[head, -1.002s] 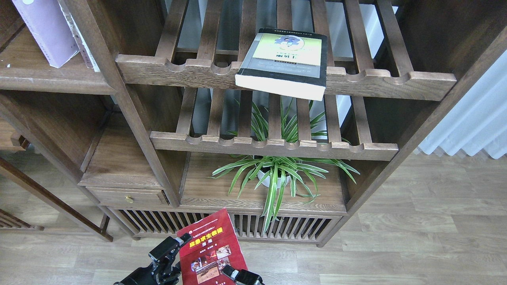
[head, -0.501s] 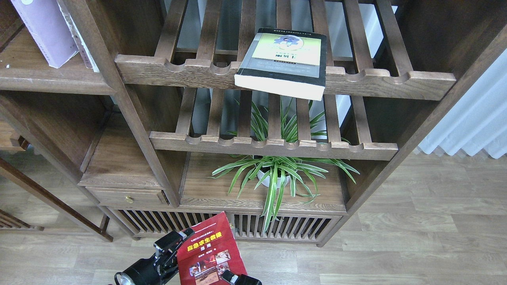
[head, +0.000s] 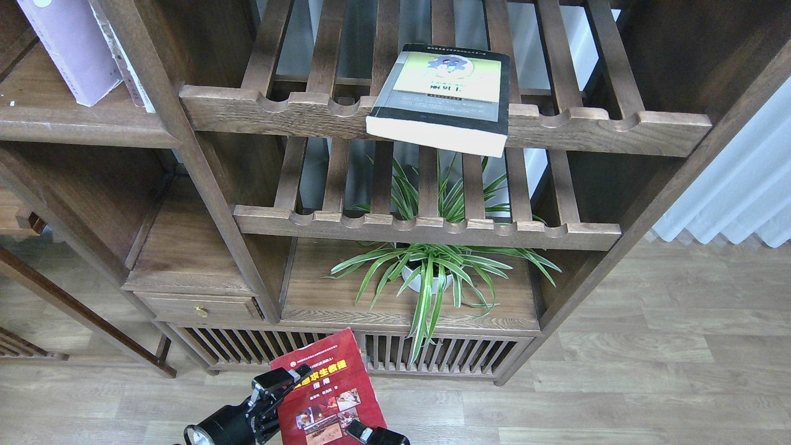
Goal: Organize books on shelf
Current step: 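Pass the red book from the right gripper to the left gripper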
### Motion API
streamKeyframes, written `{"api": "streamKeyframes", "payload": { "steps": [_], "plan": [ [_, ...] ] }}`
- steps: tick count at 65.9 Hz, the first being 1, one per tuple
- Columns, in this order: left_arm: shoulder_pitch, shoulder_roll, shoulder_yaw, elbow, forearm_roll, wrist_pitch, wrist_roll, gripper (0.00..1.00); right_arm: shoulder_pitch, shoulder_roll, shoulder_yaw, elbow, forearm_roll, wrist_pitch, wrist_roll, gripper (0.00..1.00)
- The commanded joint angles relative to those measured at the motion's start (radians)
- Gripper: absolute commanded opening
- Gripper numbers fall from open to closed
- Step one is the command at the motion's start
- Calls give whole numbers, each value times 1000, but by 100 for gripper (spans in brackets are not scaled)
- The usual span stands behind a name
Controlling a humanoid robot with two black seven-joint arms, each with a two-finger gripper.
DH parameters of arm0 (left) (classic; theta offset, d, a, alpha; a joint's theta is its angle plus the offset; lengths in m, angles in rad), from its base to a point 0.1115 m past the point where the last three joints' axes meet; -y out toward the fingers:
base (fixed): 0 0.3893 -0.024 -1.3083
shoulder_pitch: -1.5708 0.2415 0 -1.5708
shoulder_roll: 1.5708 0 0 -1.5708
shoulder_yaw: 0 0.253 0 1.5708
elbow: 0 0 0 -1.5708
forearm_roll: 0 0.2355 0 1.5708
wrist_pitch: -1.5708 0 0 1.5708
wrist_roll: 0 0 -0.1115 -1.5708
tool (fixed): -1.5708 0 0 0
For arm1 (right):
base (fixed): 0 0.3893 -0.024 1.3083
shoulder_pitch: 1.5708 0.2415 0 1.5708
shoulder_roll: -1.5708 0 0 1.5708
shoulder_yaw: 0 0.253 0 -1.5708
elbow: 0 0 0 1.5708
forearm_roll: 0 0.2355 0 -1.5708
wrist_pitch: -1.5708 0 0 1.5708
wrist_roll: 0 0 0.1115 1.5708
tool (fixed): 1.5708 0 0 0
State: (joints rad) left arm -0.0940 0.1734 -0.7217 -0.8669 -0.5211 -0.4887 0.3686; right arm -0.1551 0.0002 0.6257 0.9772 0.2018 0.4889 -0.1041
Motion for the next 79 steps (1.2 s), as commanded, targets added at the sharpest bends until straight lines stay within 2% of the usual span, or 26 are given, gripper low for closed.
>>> {"api": "streamKeyframes", "payload": {
  "steps": [1, 28, 31, 34, 35, 37, 42, 44, 45, 47, 57, 79],
  "plan": [
    [0, 9, -1, -1, 0, 0, 7, 18, 9, 0, 5, -3, -1, 0, 3, 6],
    [3, 49, -2, -1, 27, 0, 9, 17, 51, 0, 6, -31, 2, 0, 6, 9],
    [3, 47, -10, -3, 27, 0, 6, 17, 49, 0, 6, -29, 2, 0, 6, 13],
    [5, 47, -12, -3, 27, 0, 4, 17, 49, 0, 6, -31, 1, 0, 4, 20],
    [7, 47, -13, -3, 27, 0, 4, 17, 49, 0, 6, -32, -1, 0, 4, 28],
    [7, 47, -15, -3, 27, 0, 3, 17, 49, 0, 6, -32, -1, 0, 4, 34],
    [8, 49, -19, -3, 29, 0, 3, 16, 51, 0, 8, -31, -10, 0, 3, 58],
    [10, 49, -21, -1, 27, 0, 1, 16, 51, 0, 8, -32, -18, 0, 4, 77],
    [11, 49, -22, -1, 27, 0, 0, 16, 52, 0, 9, -34, -21, 0, 4, 90],
    [13, 51, -25, -1, 27, 0, 0, 16, 51, 0, 11, -34, -22, 0, 4, 95],
    [31, 75, -73, -4, 32, 0, 7, 10, 52, 0, 12, -40, -25, 0, 9, 99],
    [51, 127, -122, -4, 35, 0, 1, 8, 89, 0, 14, -40, -25, 0, 14, 99]
  ]
}}
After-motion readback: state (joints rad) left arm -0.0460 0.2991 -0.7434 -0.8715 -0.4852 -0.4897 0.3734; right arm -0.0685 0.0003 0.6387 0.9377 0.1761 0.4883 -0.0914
